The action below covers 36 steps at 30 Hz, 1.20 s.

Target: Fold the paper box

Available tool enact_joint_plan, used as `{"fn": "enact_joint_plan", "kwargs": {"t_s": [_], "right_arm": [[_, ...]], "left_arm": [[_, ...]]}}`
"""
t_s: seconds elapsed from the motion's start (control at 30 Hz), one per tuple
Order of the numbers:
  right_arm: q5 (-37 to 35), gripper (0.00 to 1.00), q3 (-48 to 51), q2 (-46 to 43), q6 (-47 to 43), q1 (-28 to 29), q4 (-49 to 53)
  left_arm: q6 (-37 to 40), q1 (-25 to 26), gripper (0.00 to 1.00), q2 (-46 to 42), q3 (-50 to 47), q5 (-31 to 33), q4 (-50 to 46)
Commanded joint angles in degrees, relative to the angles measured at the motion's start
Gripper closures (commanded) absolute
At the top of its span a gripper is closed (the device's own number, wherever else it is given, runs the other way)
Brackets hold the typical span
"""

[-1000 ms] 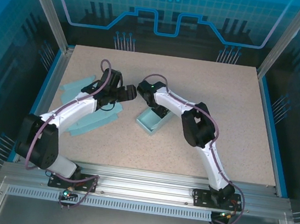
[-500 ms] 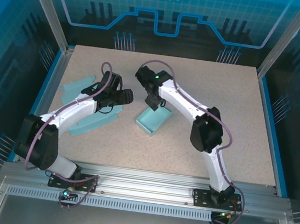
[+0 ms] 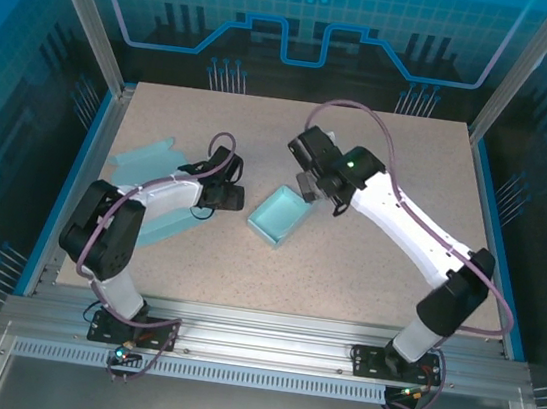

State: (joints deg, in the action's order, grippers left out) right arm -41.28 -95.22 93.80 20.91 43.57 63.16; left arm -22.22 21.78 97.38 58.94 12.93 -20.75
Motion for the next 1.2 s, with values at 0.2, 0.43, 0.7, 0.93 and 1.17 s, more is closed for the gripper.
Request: {"fn": "enact_joint_plan", "kwargs": {"t_s": [0.2, 0.43, 0.7, 0.93, 1.17], "right_arm": [[2.6, 0.00, 22.3, -21.3, 21.3, -7.5, -6.3], [21.4, 0.00, 40.1, -32.6, 21.4, -18.4, -18.1], [26.2, 0.00, 48.2, -32.3, 22.9, -24.0, -21.1], [24.9, 0.00, 49.1, -31.5, 22.9, -28.9, -20.1], [23.8, 0.00, 48.4, -32.8, 21.9, -33.8, -17.8]], "left_arm": [[4.0, 2.8, 0.35, 5.1, 4.2, 2.7, -0.7], [4.3, 4.4, 0.37, 7.2, 3.5, 2.0, -1.7], [1.4, 9.5, 0.38, 5.1, -0.4, -3.1, -0.8], [-5.7, 17.7, 0.39, 4.9, -3.8, -9.7, 5.7], [-8.5, 26.7, 0.40, 9.1, -1.2, -14.5, 15.4]]}}
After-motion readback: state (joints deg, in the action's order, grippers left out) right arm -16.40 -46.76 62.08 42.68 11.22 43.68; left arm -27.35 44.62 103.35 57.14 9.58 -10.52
